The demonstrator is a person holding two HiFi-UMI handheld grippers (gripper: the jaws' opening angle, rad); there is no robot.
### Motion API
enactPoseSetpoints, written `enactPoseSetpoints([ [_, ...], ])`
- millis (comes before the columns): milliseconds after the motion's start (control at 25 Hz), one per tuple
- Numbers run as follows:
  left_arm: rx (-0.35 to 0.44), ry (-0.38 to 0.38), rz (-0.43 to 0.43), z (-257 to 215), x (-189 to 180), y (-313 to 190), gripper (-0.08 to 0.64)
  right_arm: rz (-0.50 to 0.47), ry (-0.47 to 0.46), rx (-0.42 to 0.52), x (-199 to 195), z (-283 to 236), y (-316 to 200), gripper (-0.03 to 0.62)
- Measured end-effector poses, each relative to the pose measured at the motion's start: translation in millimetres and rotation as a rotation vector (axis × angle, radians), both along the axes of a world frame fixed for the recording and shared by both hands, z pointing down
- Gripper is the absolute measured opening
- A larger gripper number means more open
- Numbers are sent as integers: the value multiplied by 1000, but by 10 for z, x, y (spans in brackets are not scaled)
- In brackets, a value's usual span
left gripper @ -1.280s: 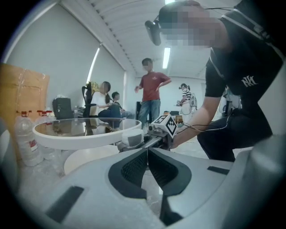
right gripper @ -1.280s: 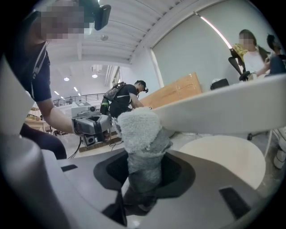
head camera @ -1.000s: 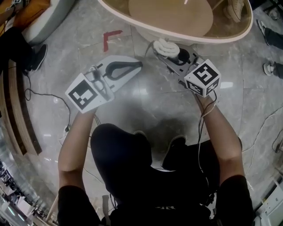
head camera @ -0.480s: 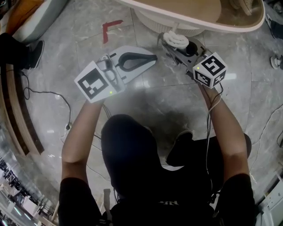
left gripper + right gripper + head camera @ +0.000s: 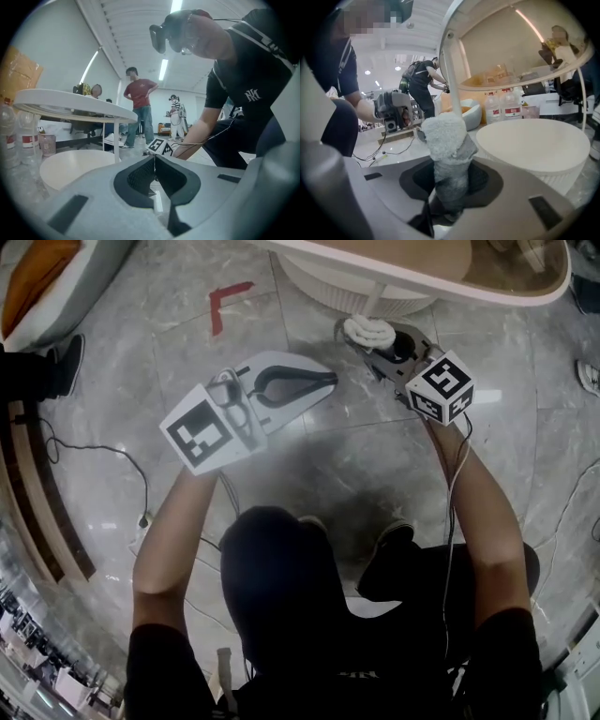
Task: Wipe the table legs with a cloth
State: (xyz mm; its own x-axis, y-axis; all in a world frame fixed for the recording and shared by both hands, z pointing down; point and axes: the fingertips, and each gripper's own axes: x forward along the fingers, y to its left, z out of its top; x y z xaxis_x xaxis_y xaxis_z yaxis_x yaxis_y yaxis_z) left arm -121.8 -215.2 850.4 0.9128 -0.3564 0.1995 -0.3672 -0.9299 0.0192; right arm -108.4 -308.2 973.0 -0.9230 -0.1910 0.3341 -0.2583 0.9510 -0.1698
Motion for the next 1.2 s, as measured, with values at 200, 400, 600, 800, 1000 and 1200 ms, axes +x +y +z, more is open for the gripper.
enactPoseSetpoints([
  [200, -47, 18, -33, 197, 21, -68, 6, 1, -82, 5, 3, 5, -5, 123],
  [400, -62, 12, -40, 398, 66, -3, 6, 19, -56, -14, 66, 321, -11, 123],
  [600, -37, -17, -30, 594, -43, 123, 6, 21, 14, -53, 34, 842, -8, 123],
  [800, -41, -42, -46, 777, -199, 230, 6, 47, 70, -83, 36, 1267, -12, 123],
  [1000, -80, -30, -58, 792, -247, 275, 6, 81, 163, -168, 236, 1591, 41, 124],
  [1200, -14, -20, -30, 543, -209, 212, 6, 281, 24, -84, 743, 814, -721, 124],
])
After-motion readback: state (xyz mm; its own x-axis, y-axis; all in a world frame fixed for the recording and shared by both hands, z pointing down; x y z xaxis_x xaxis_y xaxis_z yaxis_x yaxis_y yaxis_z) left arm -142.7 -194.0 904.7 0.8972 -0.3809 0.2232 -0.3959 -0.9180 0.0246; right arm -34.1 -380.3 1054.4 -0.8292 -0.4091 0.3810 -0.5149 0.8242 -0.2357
